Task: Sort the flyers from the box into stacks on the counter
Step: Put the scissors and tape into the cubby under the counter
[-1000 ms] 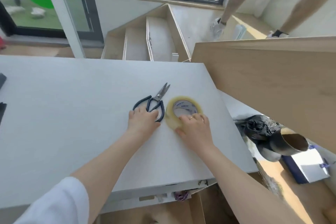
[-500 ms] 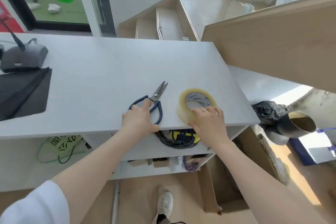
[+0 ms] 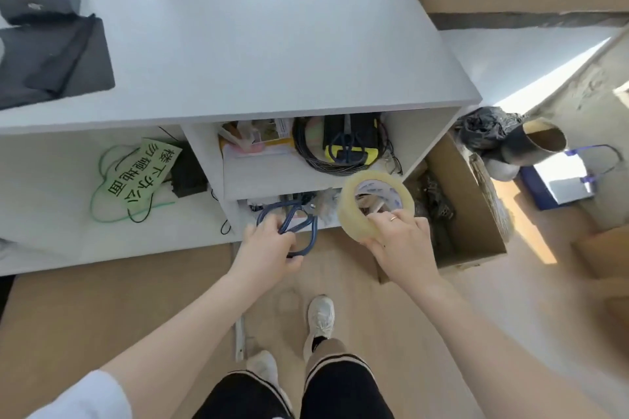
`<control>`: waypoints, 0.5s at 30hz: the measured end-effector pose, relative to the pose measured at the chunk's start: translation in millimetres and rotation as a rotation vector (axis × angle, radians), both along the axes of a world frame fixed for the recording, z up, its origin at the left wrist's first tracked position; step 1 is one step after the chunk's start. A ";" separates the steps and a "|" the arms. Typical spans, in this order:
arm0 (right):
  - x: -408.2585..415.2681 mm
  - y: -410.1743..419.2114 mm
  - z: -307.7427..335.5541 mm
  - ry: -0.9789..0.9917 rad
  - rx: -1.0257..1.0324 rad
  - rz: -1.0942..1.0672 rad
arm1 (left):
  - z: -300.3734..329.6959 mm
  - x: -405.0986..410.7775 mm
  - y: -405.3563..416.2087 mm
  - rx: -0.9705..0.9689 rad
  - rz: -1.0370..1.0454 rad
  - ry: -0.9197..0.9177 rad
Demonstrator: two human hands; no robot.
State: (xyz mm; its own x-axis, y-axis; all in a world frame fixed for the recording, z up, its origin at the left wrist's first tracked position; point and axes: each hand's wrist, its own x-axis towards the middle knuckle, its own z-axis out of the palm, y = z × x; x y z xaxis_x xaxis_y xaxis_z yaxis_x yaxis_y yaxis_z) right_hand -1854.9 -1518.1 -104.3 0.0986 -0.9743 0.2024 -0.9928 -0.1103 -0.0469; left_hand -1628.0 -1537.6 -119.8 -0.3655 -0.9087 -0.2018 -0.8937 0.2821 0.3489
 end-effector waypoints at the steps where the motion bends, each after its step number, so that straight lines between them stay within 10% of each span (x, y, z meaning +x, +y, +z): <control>1: 0.2 -0.2 -6.4 -0.002 0.020 -0.007 | -8.6 0.0 -0.4 0.002 -0.015 -0.032; 15: -13.7 -166.0 -165.2 0.039 -0.178 0.094 | -225.4 -12.1 -187.3 -0.266 0.015 0.167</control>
State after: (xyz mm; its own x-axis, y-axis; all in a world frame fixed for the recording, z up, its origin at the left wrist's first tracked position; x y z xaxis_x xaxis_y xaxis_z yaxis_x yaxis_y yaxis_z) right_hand -1868.5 -1684.1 -269.5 0.1983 -0.9098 0.3646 -0.9785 -0.2052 0.0202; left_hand -1640.1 -1724.9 -345.2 -0.3601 -0.9269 0.1054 -0.8349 0.3706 0.4069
